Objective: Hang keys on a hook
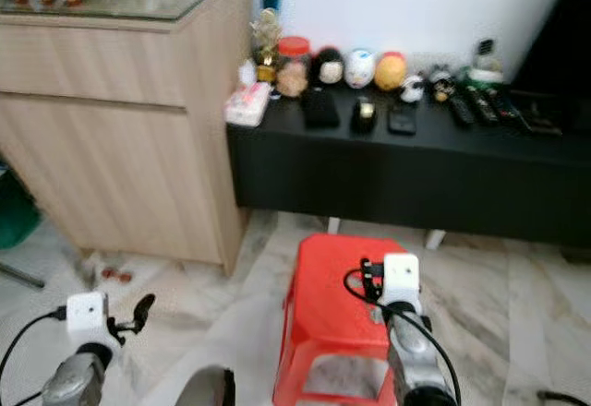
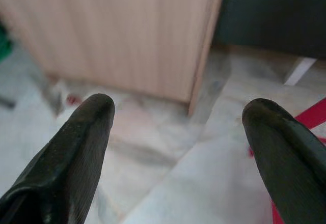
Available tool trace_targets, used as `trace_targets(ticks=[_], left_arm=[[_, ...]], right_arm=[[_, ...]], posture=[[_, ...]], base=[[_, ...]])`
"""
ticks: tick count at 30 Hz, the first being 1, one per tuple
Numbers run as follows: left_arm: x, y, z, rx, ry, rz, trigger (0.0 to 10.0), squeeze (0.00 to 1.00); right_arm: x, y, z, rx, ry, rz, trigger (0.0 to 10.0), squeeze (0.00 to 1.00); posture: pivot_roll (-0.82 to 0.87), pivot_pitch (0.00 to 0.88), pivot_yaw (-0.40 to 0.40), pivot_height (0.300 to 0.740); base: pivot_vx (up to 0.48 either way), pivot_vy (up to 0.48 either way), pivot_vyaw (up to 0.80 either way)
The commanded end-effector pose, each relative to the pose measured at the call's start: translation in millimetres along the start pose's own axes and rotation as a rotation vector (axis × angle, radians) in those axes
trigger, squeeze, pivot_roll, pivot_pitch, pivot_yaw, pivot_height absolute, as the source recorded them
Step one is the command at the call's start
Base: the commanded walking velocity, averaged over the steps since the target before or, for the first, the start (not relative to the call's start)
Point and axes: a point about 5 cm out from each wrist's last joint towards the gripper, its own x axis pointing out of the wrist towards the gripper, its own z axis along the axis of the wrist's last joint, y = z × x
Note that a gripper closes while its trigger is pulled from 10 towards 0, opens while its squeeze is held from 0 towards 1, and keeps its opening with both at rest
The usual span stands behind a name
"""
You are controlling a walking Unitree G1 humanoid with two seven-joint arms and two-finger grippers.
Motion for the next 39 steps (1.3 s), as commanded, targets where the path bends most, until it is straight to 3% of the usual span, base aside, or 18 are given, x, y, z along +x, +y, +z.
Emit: trace_targets(ticks=[1,10,19,27,39], left_arm=[[-0.1,-4.5,-2,0.015,0.007,-0.017,10.0,0.0],[-0.7,-5.7,-3,0.024,0.008,-0.018,10.0,0.0],[-1.4,-5.4,-5,0.034,0.015,-0.017,10.0,0.0],[-1.8,-6.1,-7,0.041,0.02,-0.014,10.0,0.0],[-1.9,-6.8,-7,0.04,0.019,-0.024,10.0,0.0]], right_arm=[[-1.9,-3.8,-7,-0.003,0.041,-0.012,10.0,0.0],[-7.1,0.6,-24,-0.023,0.14,0.027,10.0,0.0],[-9.7,10.2,-35,-0.055,0.24,0.15,10.0,0.0],[-4.0,25.0,-30,-0.073,0.259,0.255,10.0,0.0],[-2.6,21.5,-23,0.01,0.172,0.185,10.0,0.0]], posture=[[0.14,0.0,-0.042,0.627],[0.14,0.0,-0.043,0.627],[0.13,0.0,-0.038,0.627],[0.14,0.0,-0.041,0.627],[0.14,0.0,-0.042,0.627]], base=[[0.326,0.0,0.0],[0.147,0.0,0.0],[0.0,0.0,0.0],[0.0,0.0,0.0],[0.0,0.0,0.0]])
